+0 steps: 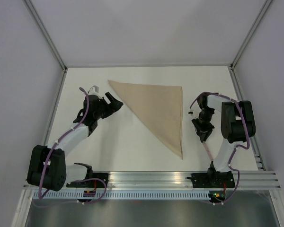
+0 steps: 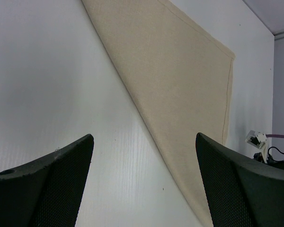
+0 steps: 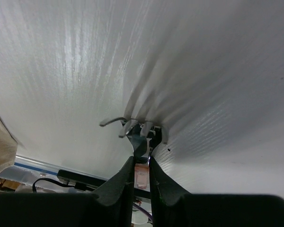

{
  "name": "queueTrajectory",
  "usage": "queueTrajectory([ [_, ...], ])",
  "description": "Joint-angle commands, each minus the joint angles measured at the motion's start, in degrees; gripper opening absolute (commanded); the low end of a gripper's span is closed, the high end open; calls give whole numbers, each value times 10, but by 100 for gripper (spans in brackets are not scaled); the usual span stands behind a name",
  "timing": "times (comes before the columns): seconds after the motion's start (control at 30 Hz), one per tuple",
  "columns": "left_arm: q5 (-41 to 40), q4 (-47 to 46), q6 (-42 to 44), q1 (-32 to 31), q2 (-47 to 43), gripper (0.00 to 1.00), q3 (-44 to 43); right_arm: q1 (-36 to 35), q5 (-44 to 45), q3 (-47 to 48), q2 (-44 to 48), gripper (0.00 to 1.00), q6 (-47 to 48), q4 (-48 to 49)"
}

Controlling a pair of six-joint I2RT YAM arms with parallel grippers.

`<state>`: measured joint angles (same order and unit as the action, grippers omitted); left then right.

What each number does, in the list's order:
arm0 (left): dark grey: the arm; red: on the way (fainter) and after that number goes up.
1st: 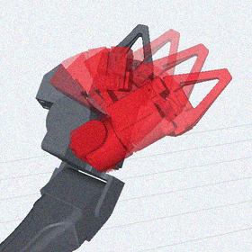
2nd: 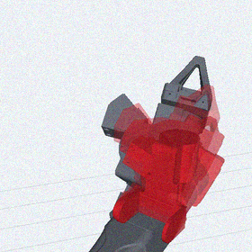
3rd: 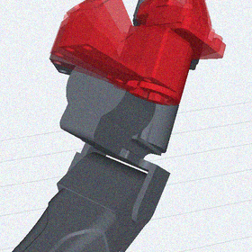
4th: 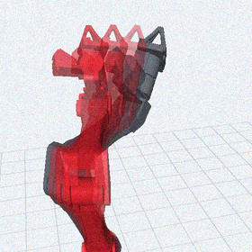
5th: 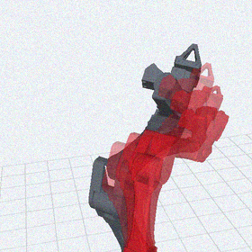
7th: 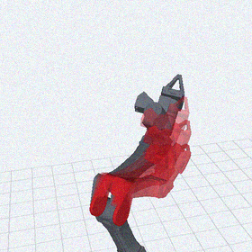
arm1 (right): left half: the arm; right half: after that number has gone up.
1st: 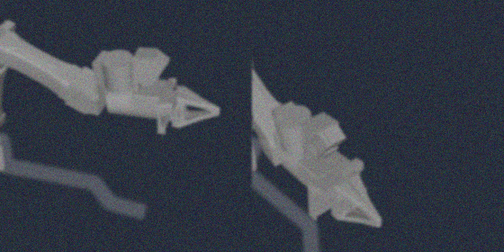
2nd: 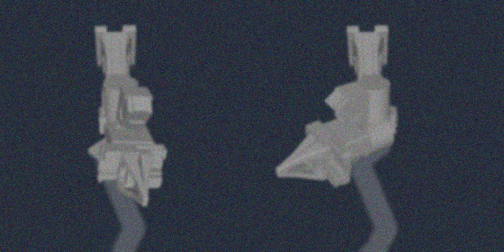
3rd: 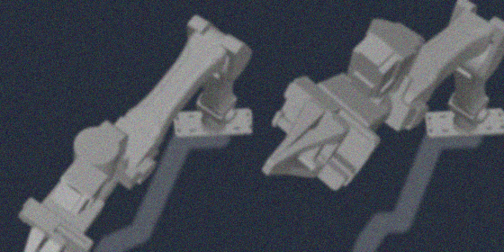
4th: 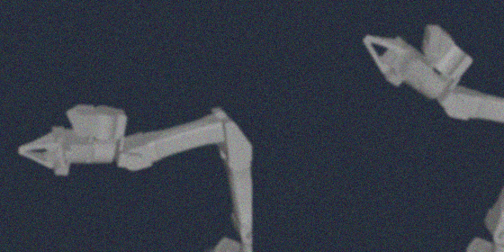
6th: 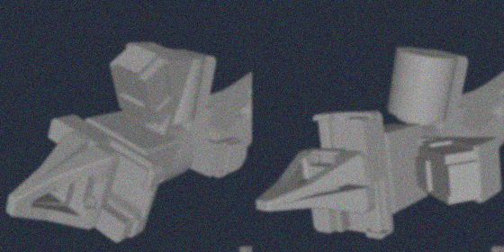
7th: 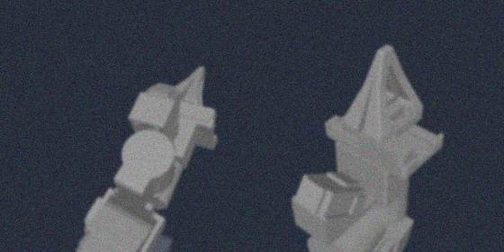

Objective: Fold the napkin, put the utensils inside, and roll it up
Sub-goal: Grab a utensil with the right arm

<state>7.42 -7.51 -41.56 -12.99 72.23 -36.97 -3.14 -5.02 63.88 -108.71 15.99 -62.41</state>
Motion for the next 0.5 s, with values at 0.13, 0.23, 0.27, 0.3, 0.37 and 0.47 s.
queueTrajectory([
  [0.13,-7,-6,15,-2,3,92,-32,-6,77,52,-19,20,-28,183],
  [0.23,-6,-1,16,-2,0,92,-35,-6,82,84,-31,19,-32,204],
  [0.27,-6,1,16,-3,-2,92,-35,-6,84,92,-34,19,-33,208],
  [0.3,-7,3,17,-3,-4,92,-35,-6,85,106,-37,19,-34,213],
  [0.37,-7,8,20,-2,-8,92,-35,-6,85,120,-49,21,-33,219],
  [0.47,-9,14,24,-2,-16,92,-35,-6,76,127,-55,29,-32,220],
])
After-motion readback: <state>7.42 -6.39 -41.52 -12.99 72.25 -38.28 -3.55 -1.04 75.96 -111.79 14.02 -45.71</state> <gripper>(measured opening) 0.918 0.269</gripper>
